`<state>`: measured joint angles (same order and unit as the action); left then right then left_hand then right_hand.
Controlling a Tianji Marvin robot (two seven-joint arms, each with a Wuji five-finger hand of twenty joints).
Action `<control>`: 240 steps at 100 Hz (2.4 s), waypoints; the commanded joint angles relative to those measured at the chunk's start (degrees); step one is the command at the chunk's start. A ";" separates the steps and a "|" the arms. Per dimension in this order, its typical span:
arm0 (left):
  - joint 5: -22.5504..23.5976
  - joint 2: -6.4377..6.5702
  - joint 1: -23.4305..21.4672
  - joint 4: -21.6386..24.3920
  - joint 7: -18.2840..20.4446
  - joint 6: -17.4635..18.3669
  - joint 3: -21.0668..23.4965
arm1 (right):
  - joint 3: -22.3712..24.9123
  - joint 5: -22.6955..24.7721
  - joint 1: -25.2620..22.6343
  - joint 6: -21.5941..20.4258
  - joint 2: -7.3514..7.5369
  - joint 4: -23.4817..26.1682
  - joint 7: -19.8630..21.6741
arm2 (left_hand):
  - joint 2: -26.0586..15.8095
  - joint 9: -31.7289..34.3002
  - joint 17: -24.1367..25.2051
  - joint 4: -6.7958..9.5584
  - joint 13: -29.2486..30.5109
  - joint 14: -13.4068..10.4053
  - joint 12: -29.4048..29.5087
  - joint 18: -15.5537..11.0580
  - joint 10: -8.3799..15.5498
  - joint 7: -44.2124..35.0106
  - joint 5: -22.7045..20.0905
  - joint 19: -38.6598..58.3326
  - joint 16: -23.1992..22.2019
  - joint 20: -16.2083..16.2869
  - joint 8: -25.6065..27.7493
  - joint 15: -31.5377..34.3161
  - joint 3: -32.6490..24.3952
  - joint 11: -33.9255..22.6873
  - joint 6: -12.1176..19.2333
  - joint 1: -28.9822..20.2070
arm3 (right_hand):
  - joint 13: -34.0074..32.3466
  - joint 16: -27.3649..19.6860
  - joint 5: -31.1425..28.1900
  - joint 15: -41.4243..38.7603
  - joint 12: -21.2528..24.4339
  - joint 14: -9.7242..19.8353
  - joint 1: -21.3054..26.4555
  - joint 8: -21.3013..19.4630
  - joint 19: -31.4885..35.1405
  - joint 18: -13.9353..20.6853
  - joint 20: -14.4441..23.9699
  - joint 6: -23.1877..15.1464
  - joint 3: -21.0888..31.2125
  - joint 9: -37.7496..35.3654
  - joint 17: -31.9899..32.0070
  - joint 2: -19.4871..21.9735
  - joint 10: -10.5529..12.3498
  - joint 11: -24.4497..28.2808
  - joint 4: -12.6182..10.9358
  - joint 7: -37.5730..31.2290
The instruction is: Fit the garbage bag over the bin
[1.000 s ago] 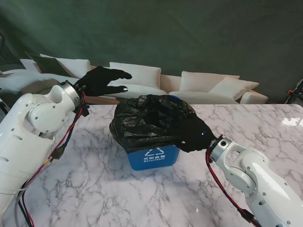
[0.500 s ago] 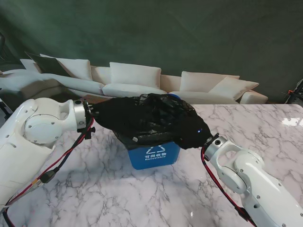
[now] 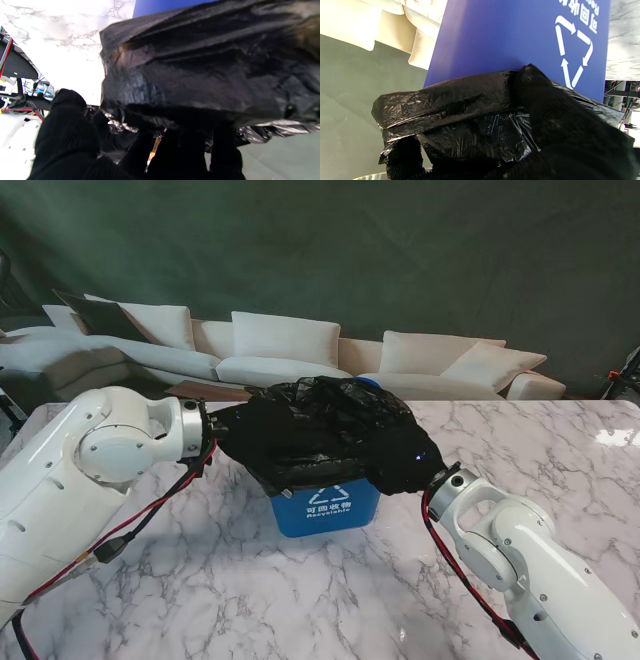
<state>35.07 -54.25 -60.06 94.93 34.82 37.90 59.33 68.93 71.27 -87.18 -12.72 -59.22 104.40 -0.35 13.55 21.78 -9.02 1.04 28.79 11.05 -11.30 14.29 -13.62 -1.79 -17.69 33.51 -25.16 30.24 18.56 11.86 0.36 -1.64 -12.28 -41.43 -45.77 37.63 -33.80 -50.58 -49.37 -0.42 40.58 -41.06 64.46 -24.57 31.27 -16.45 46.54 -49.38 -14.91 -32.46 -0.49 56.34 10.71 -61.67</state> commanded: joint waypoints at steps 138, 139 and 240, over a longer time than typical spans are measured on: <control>6.89 -0.48 2.49 -5.48 -0.75 -1.40 -6.40 | 6.69 -13.13 -9.26 -5.28 -1.52 6.90 -0.20 | 0.38 31.37 -11.15 2.99 17.58 -3.04 -47.18 -5.26 12.19 -40.50 -18.40 25.28 -26.49 6.64 28.56 21.46 -6.76 -13.48 17.62 -29.44 | 20.06 -15.46 7.19 32.29 27.26 -8.57 -24.76 11.17 -6.60 3.06 0.51 7.84 -15.23 28.54 10.97 8.80 -7.42 -27.04 -5.99 30.99; 6.85 -0.47 2.51 -5.47 -0.70 -1.45 -6.43 | 6.76 -13.82 -9.32 -5.25 -1.58 6.98 -0.09 | 0.39 31.38 -11.17 3.01 17.56 -3.02 -47.21 -5.25 12.14 -40.55 -18.38 25.28 -26.52 6.64 28.54 21.51 -6.77 -13.49 17.59 -29.42 | 19.97 -15.46 7.21 32.29 27.28 -8.54 -24.69 11.13 -6.64 3.05 0.50 7.63 -15.27 28.47 11.02 8.85 -7.28 -26.95 -6.00 30.90; 6.76 -0.31 4.20 -6.08 0.31 -1.69 -8.09 | 16.50 -23.46 -9.50 -5.60 -3.42 11.18 -3.26 | 0.51 31.44 -10.85 3.20 16.95 -2.85 -48.54 -5.43 11.98 -42.25 -18.26 24.65 -27.22 6.38 28.33 22.83 -7.52 -13.86 17.90 -29.38 | 18.23 -12.96 17.06 28.55 27.57 -7.37 -21.95 17.03 -4.25 4.82 2.93 16.47 -20.52 28.13 10.01 13.85 -6.15 -24.97 -7.40 36.26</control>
<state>41.15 -54.70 -55.41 89.49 34.11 35.76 51.33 84.49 49.56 -98.50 -19.90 -63.07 115.18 -5.65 16.38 51.67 -18.77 2.11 45.68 7.43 -58.73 6.86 -1.09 -41.51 -33.92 56.14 -51.78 35.47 45.90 32.56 -2.33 -14.49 2.64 -62.58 -29.70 25.29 -19.78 -23.60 -21.88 -7.42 22.15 -25.10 61.13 -21.45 33.52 -4.90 24.94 -24.12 -6.06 -20.69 -5.33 31.17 4.00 -27.51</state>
